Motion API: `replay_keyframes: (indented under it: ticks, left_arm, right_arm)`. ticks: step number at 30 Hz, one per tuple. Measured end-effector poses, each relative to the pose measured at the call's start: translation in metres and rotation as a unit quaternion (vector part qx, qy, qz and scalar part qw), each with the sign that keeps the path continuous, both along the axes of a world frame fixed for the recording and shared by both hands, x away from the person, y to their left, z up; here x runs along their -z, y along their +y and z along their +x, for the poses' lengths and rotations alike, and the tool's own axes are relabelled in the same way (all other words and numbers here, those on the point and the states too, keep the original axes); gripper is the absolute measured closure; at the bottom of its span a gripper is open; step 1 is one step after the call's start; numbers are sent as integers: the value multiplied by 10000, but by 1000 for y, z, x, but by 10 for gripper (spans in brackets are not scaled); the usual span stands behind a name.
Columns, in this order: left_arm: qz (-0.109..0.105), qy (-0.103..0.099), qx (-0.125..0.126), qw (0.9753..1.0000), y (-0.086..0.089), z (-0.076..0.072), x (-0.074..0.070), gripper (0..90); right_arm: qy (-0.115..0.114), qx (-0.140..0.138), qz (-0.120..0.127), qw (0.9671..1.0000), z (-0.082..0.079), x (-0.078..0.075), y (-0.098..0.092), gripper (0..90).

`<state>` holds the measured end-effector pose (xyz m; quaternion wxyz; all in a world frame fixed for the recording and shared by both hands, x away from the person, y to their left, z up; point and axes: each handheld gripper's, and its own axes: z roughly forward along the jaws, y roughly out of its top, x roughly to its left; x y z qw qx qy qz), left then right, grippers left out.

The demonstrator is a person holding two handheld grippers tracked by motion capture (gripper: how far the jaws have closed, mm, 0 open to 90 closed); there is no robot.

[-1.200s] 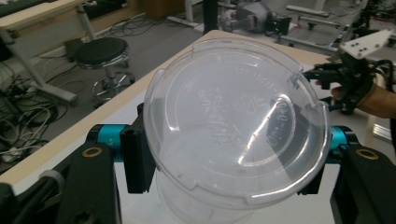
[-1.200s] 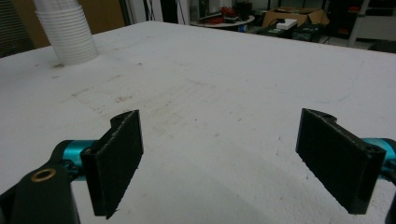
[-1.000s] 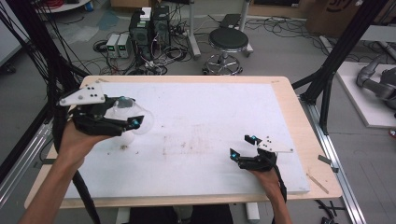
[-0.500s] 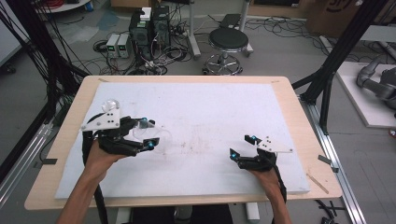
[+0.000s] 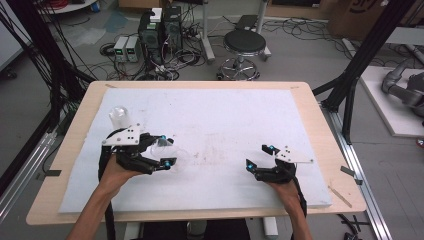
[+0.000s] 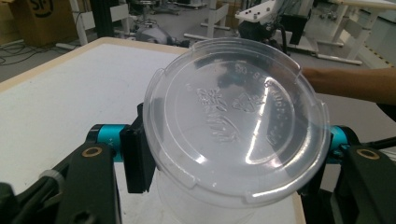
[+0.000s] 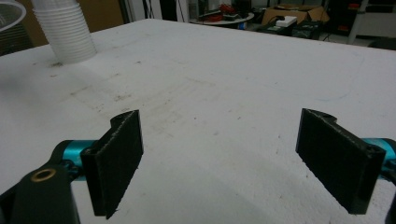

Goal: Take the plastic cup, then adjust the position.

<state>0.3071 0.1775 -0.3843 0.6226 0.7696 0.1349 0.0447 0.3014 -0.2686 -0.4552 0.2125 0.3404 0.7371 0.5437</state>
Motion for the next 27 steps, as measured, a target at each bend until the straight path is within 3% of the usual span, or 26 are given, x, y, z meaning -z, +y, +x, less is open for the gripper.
replay_keyframes:
  ticks: [7,12,19,23,27]
  left_arm:
    - [-67,17,-60,10000,3,2,1,368]
    - [-62,22,-75,10000,3,3,2,369]
    - [-129,51,-11,9999,0,5,3,371]
    - [-273,81,91,9996,-1,8,4,371]
    - [-488,90,211,9985,-4,10,6,371]
  right_arm:
    - [-55,-82,-26,9999,0,0,0,149]
    - [23,-169,6,9999,1,0,0,149]
    - [16,-492,63,9988,4,-5,1,149]
    - [-110,-813,205,9964,5,-17,4,149]
    - [-112,-1378,252,9901,7,-32,8,149]
